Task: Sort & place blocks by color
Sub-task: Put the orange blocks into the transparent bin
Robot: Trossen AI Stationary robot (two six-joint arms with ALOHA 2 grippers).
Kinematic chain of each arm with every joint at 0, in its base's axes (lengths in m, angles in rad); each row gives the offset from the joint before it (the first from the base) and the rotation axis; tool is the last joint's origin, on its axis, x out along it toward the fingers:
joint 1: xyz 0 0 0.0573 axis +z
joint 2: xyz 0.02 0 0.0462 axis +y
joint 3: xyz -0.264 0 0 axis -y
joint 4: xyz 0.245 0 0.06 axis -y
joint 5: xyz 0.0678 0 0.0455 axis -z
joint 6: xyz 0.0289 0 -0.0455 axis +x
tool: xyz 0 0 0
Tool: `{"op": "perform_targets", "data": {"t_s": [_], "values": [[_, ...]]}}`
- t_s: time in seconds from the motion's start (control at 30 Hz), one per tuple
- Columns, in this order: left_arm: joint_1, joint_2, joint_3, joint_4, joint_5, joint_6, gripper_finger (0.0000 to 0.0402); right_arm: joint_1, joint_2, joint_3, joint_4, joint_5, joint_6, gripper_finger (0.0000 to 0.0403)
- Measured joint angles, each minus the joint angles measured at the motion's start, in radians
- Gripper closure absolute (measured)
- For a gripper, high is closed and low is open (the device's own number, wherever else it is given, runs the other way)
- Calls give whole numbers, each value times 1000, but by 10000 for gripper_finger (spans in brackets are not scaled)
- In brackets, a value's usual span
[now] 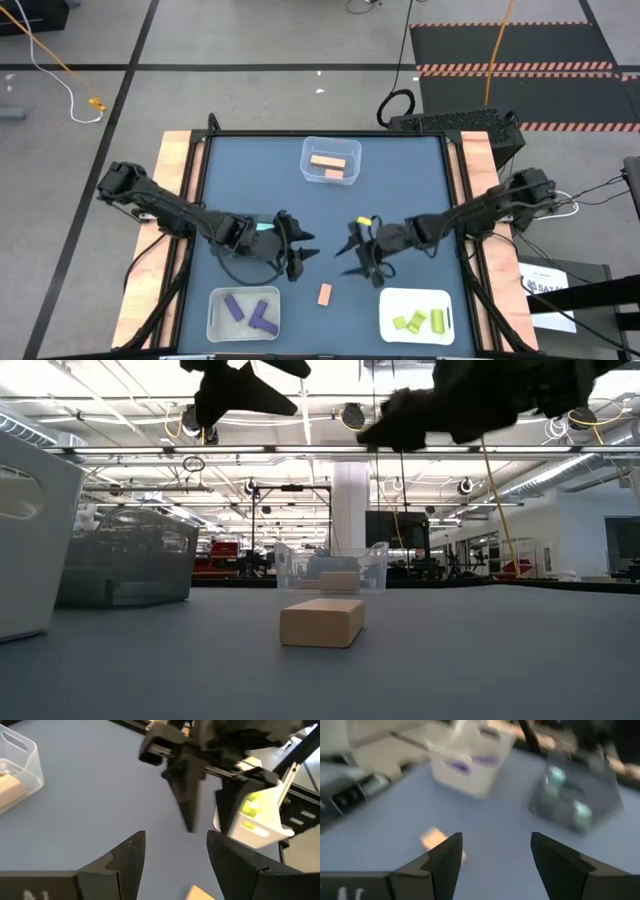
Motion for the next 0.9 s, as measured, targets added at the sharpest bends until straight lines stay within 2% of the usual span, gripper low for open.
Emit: {"op": "perform_targets", "data": {"t_s": [0.1, 0.2, 0.3, 0.4, 0.6, 0.73, 0.9], "values": [[-17, 0, 0, -4, 0, -10, 190, 33, 77, 0, 176, 5, -5, 177], [-31, 0, 0, -2, 0, -31, 190, 43, 154, 26, 224, 4, -5, 177], [-48, 0, 0, -5, 0, -48, 190, 43, 224, 86, 181, 3, 1, 177], [-68, 0, 0, -6, 0, -60, 190, 42, 287, 160, 67, -6, -7, 177], [-108, 0, 0, -11, 0, -81, 190, 43, 388, 297, -174, -160, -1, 177], [-133, 0, 0, -12, 0, -87, 190, 46, 439, 347, -207, -204, -20, 177], [-151, 0, 0, -12, 1, -91, 190, 54, 504, 414, -204, -207, -57, 177]]}}
